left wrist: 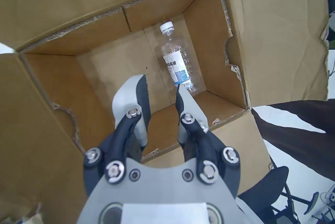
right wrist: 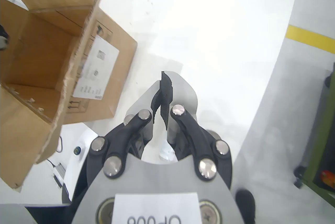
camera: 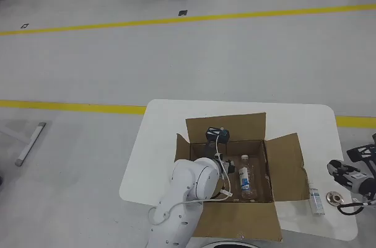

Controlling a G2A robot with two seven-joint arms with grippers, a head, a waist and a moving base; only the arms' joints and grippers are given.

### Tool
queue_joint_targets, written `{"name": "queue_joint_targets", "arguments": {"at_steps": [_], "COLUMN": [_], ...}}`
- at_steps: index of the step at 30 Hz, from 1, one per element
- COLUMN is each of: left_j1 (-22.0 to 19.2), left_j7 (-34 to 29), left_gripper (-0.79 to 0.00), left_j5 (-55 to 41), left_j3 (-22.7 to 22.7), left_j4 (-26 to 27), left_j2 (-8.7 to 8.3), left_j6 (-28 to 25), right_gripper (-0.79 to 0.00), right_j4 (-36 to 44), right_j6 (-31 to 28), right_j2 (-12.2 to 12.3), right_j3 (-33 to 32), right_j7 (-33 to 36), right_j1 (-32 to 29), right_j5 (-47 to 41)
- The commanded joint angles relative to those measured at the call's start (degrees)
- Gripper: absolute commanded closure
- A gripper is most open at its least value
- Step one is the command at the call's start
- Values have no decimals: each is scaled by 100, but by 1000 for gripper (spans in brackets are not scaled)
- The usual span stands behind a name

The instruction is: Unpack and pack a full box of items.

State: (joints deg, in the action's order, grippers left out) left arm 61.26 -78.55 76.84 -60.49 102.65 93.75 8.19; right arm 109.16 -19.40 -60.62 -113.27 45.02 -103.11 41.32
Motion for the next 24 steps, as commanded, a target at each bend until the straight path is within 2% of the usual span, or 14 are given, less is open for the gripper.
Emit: {"name": "queue_joint_targets", "arguments": {"at_steps": [1, 7, 9, 24], "left_j1": [98, 155, 155, 155], "left_j7": [-85, -83, -83, -83], "left_gripper": [-785, -785, -785, -785], "left_j5": [57, 59, 59, 59], "left_j3": [-86, -156, -156, -156], "left_j4": [186, 229, 229, 229], "left_j2": [-23, -34, -34, -34], "left_j6": [68, 214, 214, 214], "right_gripper": [0, 0, 0, 0], "right_j4": [141, 361, 353, 353], "right_j6": [43, 63, 87, 87], "right_j2": [26, 60, 49, 49], "right_j3": [25, 232, 304, 304], "right_j7": [380, 776, 589, 589], "right_j1": [-55, -182, -185, -185], "right_j5": [306, 878, 759, 759]}}
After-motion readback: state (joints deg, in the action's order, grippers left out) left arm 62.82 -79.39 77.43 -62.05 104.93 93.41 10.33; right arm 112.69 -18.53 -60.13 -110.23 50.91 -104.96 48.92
